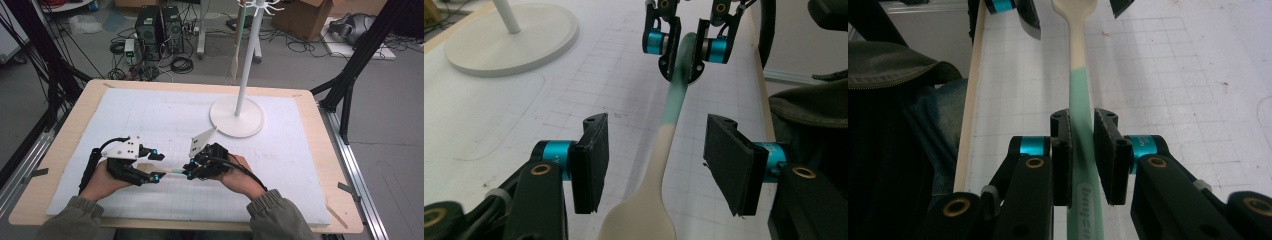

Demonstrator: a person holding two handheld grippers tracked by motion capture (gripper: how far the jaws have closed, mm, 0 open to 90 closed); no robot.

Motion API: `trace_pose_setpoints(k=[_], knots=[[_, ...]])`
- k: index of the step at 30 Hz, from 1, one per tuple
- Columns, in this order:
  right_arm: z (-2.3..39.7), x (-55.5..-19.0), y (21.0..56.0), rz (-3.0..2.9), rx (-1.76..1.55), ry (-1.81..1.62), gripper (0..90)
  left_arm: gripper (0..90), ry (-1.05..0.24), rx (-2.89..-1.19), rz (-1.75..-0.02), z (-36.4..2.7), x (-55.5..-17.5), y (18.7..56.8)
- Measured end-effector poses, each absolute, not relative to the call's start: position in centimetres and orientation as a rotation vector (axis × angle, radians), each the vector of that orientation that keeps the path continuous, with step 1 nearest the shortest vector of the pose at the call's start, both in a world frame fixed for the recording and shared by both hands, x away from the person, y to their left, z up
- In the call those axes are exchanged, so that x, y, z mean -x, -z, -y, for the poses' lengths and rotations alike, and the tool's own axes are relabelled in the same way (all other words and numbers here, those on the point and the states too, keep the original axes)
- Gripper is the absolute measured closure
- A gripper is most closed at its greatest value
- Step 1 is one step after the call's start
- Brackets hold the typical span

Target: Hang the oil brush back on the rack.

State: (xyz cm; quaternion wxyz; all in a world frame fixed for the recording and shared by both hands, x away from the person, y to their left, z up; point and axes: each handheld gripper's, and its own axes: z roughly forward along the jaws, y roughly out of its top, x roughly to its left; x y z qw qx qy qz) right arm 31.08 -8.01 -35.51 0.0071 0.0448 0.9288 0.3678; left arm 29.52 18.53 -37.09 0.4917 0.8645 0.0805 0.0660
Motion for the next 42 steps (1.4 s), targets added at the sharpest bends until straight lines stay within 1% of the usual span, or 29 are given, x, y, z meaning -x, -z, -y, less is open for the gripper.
trace_pose_setpoints(k=[6, 12, 16, 19, 22, 29, 32, 38, 42], knots=[[7.8, -30.9, 35.5, -2.916, -0.122, -1.141, 78.6, 45.1, -0.152, -2.128, -0.186, -17.9, -29.6, 37.5], [7.9, -30.8, 35.5, -2.913, -0.122, -1.145, 78.6, 49.9, -0.128, -2.145, -0.161, -17.8, -29.5, 37.6], [7.7, -30.7, 35.7, -2.925, -0.111, -1.138, 78.6, 49.4, -0.126, -2.150, -0.162, -17.7, -29.5, 37.7], [7.6, -30.6, 35.7, -2.928, -0.098, -1.137, 78.6, 50.6, -0.112, -2.167, -0.152, -17.5, -29.5, 37.9], [7.6, -30.6, 35.7, -2.929, -0.097, -1.131, 78.6, 56.5, -0.098, -2.184, -0.133, -17.3, -29.5, 38.0], [7.4, -30.4, 35.8, -2.938, -0.074, -1.142, 78.5, 65.9, -0.083, -2.201, -0.114, -17.1, -29.4, 38.2], [7.3, -30.3, 35.8, -2.948, -0.063, -1.151, 78.5, 68.3, -0.062, -2.210, -0.101, -17.0, -29.4, 38.3], [7.1, -30.2, 35.8, -2.952, -0.056, -1.147, 78.5, 78.2, -0.038, -2.231, -0.073, -16.9, -29.3, 38.5], [7.2, -30.4, 35.9, -2.950, -0.055, -1.184, 77.6, 81.2, -0.031, -2.235, -0.059, -16.9, -29.2, 38.4]])
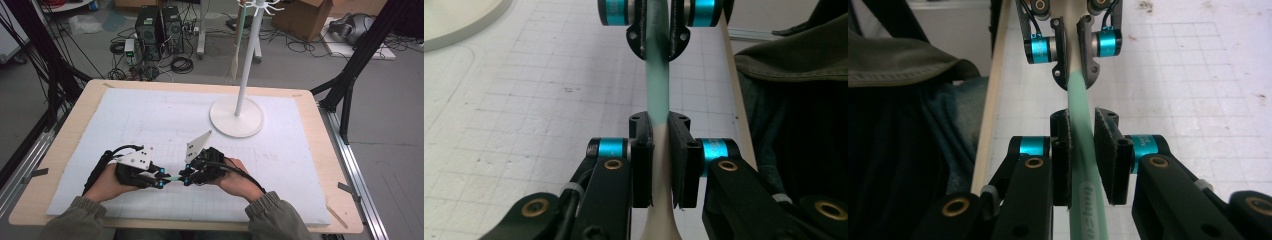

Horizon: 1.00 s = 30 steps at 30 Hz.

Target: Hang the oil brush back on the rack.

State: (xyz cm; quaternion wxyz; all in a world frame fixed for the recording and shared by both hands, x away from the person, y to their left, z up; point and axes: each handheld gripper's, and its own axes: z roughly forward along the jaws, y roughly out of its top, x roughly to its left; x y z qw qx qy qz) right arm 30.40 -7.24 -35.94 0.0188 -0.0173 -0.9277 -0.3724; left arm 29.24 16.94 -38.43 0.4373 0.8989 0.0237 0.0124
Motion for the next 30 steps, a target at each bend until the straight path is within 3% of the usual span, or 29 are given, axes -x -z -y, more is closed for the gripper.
trace_pose_setpoints(k=[3, 6, 11, 17, 30], knots=[[7.6, -30.7, 36.3, 2.835, 0.104, 1.200, 75.4, 81.5, -0.039, -2.235, -0.066, -16.9, -29.2, 38.5], [8.2, -30.9, 36.5, 2.827, 0.164, 1.224, 62.1, 81.5, -0.041, -2.236, -0.070, -17.1, -29.2, 38.4], [9.5, -31.5, 37.0, 2.758, 0.216, 1.252, 63.1, 81.5, -0.054, -2.222, -0.078, -17.3, -29.3, 38.3], [9.9, -31.7, 37.0, 2.718, 0.228, 1.247, 71.2, 81.5, -0.062, -2.210, -0.077, -17.4, -29.3, 38.2], [9.8, -31.5, 36.8, 2.733, 0.163, 1.246, 75.6, 80.1, -0.045, -2.221, -0.088, -17.3, -29.5, 38.4]])
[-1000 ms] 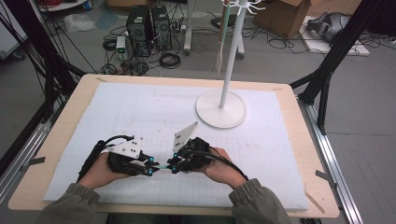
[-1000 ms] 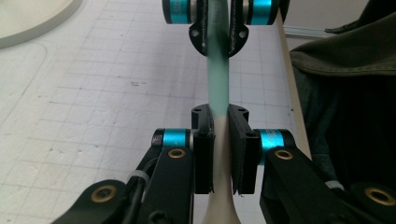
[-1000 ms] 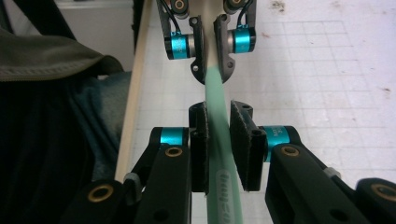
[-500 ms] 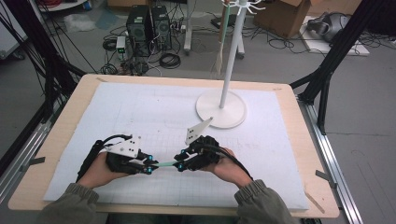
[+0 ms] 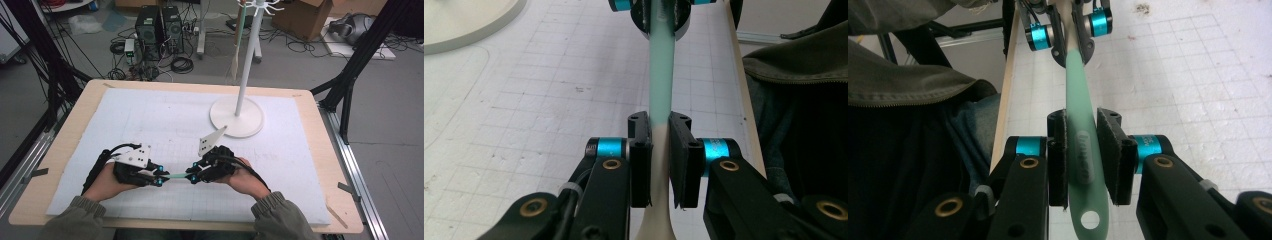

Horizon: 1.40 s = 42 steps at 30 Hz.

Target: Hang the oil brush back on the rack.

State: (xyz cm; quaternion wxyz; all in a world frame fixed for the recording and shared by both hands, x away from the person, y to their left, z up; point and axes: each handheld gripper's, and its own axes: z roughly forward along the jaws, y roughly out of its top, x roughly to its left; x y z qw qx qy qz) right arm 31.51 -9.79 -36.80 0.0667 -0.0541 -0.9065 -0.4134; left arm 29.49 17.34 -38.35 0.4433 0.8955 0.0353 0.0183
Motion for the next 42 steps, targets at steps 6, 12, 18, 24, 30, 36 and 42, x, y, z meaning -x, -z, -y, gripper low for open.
trace_pose_setpoints(k=[6, 12, 18, 24, 30, 36, 42], knots=[[9.6, -31.4, 36.4, 2.757, 0.131, 1.229, 76.1, 80.5, -0.035, -2.230, -0.077, -17.3, -29.6, 38.4], [9.7, -31.8, 36.4, 2.718, 0.177, 1.237, 73.3, 81.7, -0.038, -2.231, -0.068, -17.2, -29.4, 38.5], [10.2, -31.9, 36.3, 2.705, 0.185, 1.242, 74.1, 81.8, -0.049, -2.215, -0.072, -17.6, -29.4, 38.3], [10.2, -31.8, 36.2, 2.717, 0.138, 1.233, 77.1, 81.5, -0.038, -2.232, -0.064, -17.3, -29.4, 38.5], [10.1, -31.5, 35.7, 2.744, 0.104, 1.237, 77.9, 81.9, -0.023, -2.244, -0.059, -17.2, -29.5, 38.6], [9.9, -31.4, 35.0, 2.746, 0.089, 1.273, 82.6, 84.3, -0.029, -2.255, -0.053, -17.0, -29.4, 38.7], [10.5, -31.6, 34.9, 2.662, 0.158, 1.392, 74.8, 84.4, -0.064, -2.224, -0.089, -17.7, -29.5, 38.3]])
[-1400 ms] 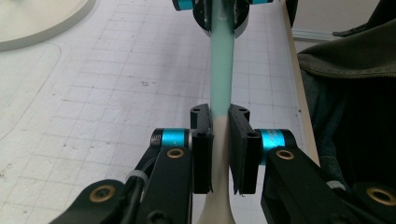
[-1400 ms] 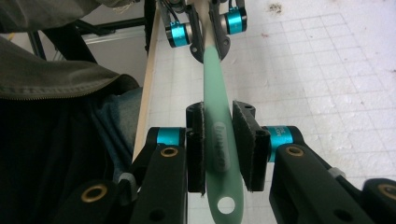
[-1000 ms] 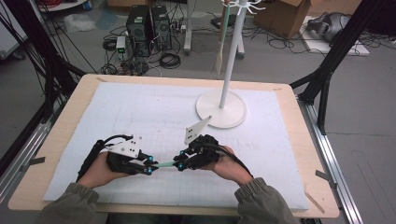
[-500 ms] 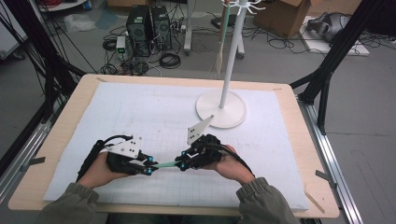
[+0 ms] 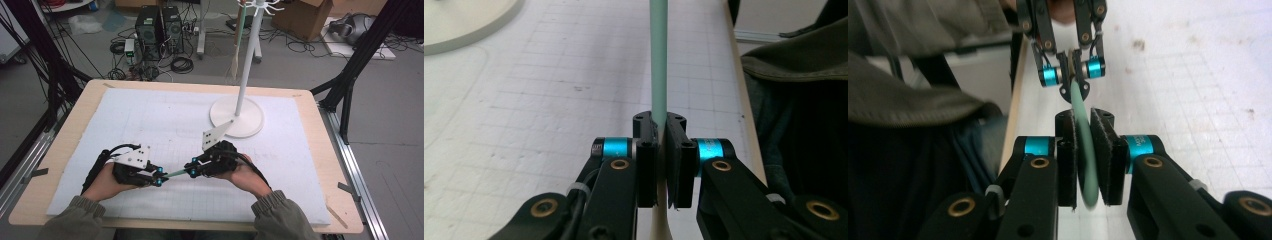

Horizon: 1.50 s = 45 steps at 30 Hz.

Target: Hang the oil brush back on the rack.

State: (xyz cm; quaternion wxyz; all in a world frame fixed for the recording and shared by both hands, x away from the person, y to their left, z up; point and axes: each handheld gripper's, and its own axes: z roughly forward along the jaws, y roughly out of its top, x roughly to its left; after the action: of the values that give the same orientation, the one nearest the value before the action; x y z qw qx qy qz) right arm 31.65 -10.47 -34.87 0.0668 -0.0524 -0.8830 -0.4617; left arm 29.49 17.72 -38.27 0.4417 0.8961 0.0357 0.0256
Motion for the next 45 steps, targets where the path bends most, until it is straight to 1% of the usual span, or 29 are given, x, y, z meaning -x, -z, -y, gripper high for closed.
trace_pose_setpoints(k=[1, 6, 10, 11, 13, 15, 20, 23, 24, 25, 28, 29, 30, 32, 39, 42, 45], knots=[[10.7, -31.7, 34.9, 2.644, 0.195, 1.424, 69.6, 84.4, -0.066, -2.220, -0.099, -17.8, -29.5, 38.3], [11.5, -31.7, 35.5, 2.606, 0.253, 1.478, 69.6, 84.3, -0.070, -2.206, -0.120, -17.9, -29.6, 38.4], [11.5, -31.6, 36.3, 2.569, 0.287, 1.518, 73.3, 84.3, -0.064, -2.190, -0.129, -18.1, -29.7, 38.3], [11.6, -31.7, 36.5, 2.555, 0.300, 1.533, 74.9, 84.3, -0.065, -2.185, -0.131, -18.1, -29.7, 38.4], [11.6, -31.9, 36.8, 2.517, 0.323, 1.544, 81.0, 84.2, -0.062, -2.183, -0.135, -18.0, -29.8, 38.4], [11.6, -31.9, 36.8, 2.475, 0.334, 1.565, 82.2, 84.1, -0.058, -2.178, -0.133, -18.0, -29.7, 38.4], [11.5, -31.7, 36.1, 2.485, 0.316, 1.578, 83.5, 83.4, -0.041, -2.161, -0.126, -17.9, -29.7, 38.4], [11.5, -31.5, 35.3, 2.492, 0.313, 1.600, 83.6, 79.2, -0.037, -2.182, -0.128, -17.7, -29.7, 38.5], [11.5, -31.5, 35.0, 2.499, 0.306, 1.603, 83.6, 80.6, -0.036, -2.182, -0.121, -17.6, -29.7, 38.6], [11.5, -31.5, 34.8, 2.495, 0.304, 1.610, 83.6, 83.8, -0.039, -2.181, -0.118, -17.5, -29.7, 38.5], [11.3, -31.2, 34.2, 2.536, 0.274, 1.601, 83.6, 83.9, -0.034, -2.176, -0.117, -17.5, -29.6, 38.5], [11.3, -31.1, 34.0, 2.538, 0.273, 1.592, 83.6, 83.4, -0.032, -2.169, -0.126, -17.5, -29.7, 38.5], [11.3, -31.2, 34.0, 2.538, 0.260, 1.592, 83.6, 78.2, -0.030, -2.168, -0.131, -17.6, -29.7, 38.4], [11.3, -31.2, 33.9, 2.541, 0.266, 1.594, 83.6, 77.6, -0.033, -2.162, -0.130, -17.6, -29.7, 38.4], [11.2, -31.2, 33.4, 2.581, 0.246, 1.548, 83.5, 78.7, -0.032, -2.164, -0.130, -17.7, -29.8, 38.3], [11.2, -31.3, 33.2, 2.591, 0.244, 1.549, 83.4, 83.8, -0.032, -2.162, -0.122, -17.7, -29.7, 38.3], [11.0, -31.2, 33.3, 2.584, 0.249, 1.583, 82.5, 84.4, -0.034, -2.155, -0.134, -17.6, -29.7, 38.4]])
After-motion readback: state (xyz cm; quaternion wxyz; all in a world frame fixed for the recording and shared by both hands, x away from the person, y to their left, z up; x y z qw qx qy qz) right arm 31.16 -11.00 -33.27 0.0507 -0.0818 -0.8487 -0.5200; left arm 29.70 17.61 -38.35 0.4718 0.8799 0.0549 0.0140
